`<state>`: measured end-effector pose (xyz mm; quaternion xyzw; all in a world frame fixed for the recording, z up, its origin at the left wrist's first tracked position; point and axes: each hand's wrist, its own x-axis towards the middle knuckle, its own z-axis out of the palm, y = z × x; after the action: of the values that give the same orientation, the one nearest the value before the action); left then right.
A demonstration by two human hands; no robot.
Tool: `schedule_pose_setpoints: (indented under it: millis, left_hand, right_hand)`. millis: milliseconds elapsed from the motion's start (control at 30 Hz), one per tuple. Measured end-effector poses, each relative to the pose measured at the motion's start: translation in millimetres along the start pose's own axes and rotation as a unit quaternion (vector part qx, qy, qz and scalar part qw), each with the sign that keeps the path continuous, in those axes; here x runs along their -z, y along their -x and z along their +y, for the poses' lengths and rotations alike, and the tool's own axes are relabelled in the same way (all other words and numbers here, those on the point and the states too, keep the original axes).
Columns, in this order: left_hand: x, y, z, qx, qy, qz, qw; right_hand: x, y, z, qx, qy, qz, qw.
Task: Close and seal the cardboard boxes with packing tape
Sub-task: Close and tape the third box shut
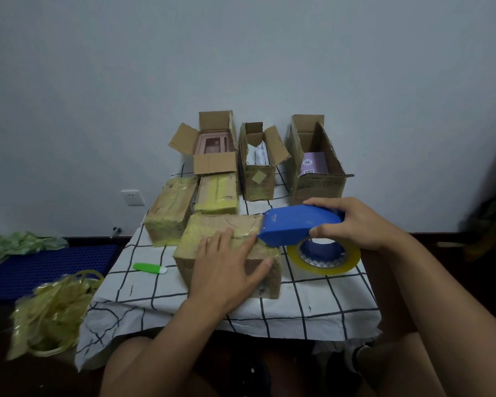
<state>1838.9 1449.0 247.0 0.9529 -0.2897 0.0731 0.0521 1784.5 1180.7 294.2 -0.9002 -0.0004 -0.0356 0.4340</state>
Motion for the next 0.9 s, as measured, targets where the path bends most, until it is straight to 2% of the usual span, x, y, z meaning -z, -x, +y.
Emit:
schedule_pose_setpoints:
  millis: [200,433,667,900]
  left_hand:
    - [-5,-11,19,-0.029,-0.015,-0.018,0.999]
    - [-10,-6,13,-0.072,0.012,0.030,0.997]
    - [-13,-8,11,-0.075,0.000,0.029,0.997]
    - [-11,-5,13,-0.066,-0.016,0.026,0.997]
  right_hand:
    - [-2,2,1,0.005,-0.005,0.001,1.000]
    - [-8,6,-2,0.010,0.003,0.003,1.000]
    - [-15,16,8,0.007,-0.038,0.010,0.999]
    - [11,42,30,-0.009,-0.056,0.009,0.998]
